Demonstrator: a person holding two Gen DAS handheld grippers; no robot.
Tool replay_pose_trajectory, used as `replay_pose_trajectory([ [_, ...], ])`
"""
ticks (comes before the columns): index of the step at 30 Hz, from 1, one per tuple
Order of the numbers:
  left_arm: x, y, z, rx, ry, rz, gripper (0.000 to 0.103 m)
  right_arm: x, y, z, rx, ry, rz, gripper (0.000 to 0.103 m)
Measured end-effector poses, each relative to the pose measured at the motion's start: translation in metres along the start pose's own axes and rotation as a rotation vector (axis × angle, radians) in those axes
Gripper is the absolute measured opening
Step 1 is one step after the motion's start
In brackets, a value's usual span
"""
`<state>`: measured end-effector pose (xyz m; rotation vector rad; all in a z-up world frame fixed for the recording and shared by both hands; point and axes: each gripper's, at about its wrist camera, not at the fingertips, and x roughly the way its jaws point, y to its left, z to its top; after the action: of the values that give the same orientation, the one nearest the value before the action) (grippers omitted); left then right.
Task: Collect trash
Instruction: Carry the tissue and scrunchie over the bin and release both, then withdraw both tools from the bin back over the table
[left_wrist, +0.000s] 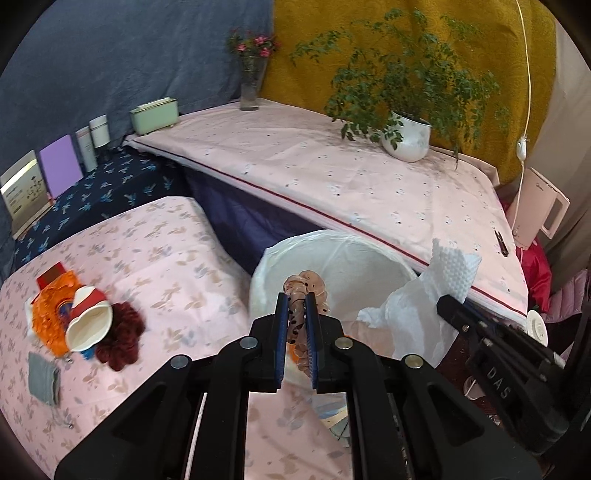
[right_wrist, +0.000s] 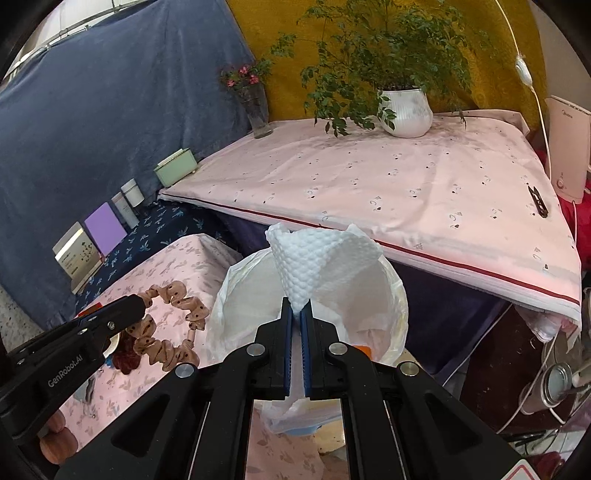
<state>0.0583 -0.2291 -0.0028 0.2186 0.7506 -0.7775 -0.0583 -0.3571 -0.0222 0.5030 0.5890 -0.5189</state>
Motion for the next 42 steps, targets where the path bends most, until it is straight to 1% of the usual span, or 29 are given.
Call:
replay_pose_trajectory([
  [6,0.024,-0.016,0.009,0.023,0.027,-0.027,0.011,0.012,-0.011,0.001,0.015,0.016,-0.019,0.005],
  [8,0.031,-0.017,0.011,0.015,0.032,-0.035,0.011,0.016,-0.013,0.002,0.019,0.021,-0.021,0.005],
  [11,0.039,-0.015,0.016,-0.006,0.038,-0.050,0.014,0.022,-0.012,0.005,0.017,0.026,-0.024,0.005],
  [12,0.041,-0.014,0.017,-0.016,0.039,-0.052,0.020,0.024,-0.011,0.006,0.015,0.027,-0.024,0.005],
  [13,0.042,-0.012,0.018,-0.025,0.036,-0.053,0.032,0.026,-0.010,0.007,0.011,0.029,-0.024,0.005],
  [14,0.042,-0.010,0.019,-0.035,0.032,-0.045,0.040,0.027,-0.009,0.008,0.009,0.029,-0.023,0.005],
  [15,0.041,-0.008,0.020,-0.042,0.024,-0.040,0.052,0.028,-0.008,0.009,0.007,0.029,-0.021,0.006],
  [16,0.040,-0.006,0.020,-0.046,0.017,-0.031,0.060,0.029,-0.007,0.009,0.006,0.029,-0.018,0.008],
  [20,0.038,0.002,0.019,-0.053,0.015,-0.008,0.062,0.032,0.001,0.012,0.000,0.022,-0.007,0.012],
  [22,0.037,0.007,0.018,-0.059,0.016,0.005,0.063,0.033,0.005,0.013,-0.003,0.019,-0.004,0.020],
  [26,0.033,0.020,0.014,-0.078,0.014,0.032,0.064,0.030,0.012,0.015,-0.007,0.006,0.002,0.029],
  [28,0.030,0.025,0.012,-0.089,0.014,0.040,0.065,0.027,0.016,0.015,-0.012,0.000,0.003,0.037],
  [31,0.025,0.033,0.010,-0.103,0.011,0.053,0.065,0.022,0.022,0.015,-0.019,-0.010,0.000,0.043],
  [34,0.018,0.040,0.007,-0.111,0.004,0.072,0.065,0.017,0.027,0.014,-0.027,-0.015,0.001,0.047],
  [42,-0.007,0.061,0.002,-0.146,-0.029,0.114,0.065,0.003,0.051,0.012,-0.062,-0.026,0.019,0.051],
])
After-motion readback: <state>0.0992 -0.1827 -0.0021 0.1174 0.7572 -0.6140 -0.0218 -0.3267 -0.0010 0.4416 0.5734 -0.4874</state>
